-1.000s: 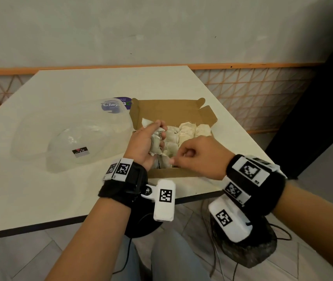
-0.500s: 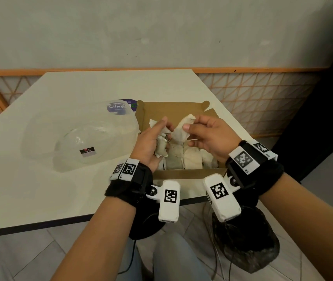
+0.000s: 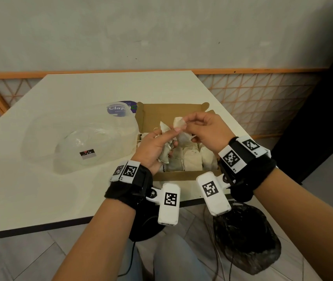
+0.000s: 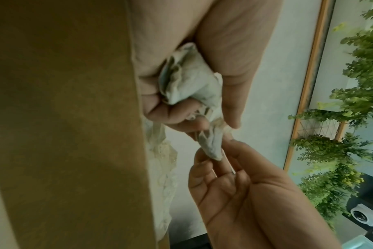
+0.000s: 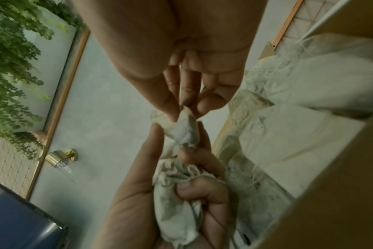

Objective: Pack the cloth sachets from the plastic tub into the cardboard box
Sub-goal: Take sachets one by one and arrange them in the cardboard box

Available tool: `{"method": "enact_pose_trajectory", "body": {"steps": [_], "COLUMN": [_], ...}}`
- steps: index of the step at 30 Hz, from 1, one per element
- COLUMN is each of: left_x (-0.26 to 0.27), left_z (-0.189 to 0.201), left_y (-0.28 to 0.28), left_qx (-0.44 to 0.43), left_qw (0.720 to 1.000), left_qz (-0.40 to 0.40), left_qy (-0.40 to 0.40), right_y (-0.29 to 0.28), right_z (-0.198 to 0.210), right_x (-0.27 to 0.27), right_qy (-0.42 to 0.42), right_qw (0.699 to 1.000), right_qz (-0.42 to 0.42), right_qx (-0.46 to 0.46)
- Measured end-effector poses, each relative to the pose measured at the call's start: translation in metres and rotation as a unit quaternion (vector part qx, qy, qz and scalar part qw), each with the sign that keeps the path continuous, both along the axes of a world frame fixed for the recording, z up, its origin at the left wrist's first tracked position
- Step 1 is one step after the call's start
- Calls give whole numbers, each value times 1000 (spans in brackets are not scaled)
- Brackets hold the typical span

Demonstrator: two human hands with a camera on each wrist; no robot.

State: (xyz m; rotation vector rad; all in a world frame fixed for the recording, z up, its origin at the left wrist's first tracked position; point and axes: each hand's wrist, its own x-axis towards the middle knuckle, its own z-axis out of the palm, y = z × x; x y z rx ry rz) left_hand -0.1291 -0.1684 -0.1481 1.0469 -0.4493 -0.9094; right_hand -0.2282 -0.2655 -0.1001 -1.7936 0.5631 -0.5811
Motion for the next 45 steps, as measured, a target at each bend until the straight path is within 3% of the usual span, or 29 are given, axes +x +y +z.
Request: {"method": "enact_pose_trajectory", "body": {"steps": [8,14,20,25,31,36,41,45], "left_x": [-6,-5,-8,-4,-3,-1,2,4], "left_z": [3,3,8,3,2,5,4,4], "left_y": [2,1,3,1,1,1,1,1], "left_qx": [19,26,12,29,32,31,12,-3], "left_qw": [1000,999,1000,999,999,999,999,999], "left_qz": [-5,14,13,29,30,36,37,39], "left_qy": [-15,-14,-5,-22,-9,2,30,37], "right_y": [7,-7,-1,-9,-17,-39,-44,-48], "right_z": [3,7,3,6,10,21,26,23], "right_x": [3,3,1,1,-6,-33,-58,-59], "right_qy": [-7,-1,18,4,39,142,276,311], "right_qw": [999,995,997,995,995,981,935,924], "right_qz": [22,-40,5,-48,1,16,88,124], "right_qx": [-30,-90,-80,-92,-88,-131,-206,-182]}}
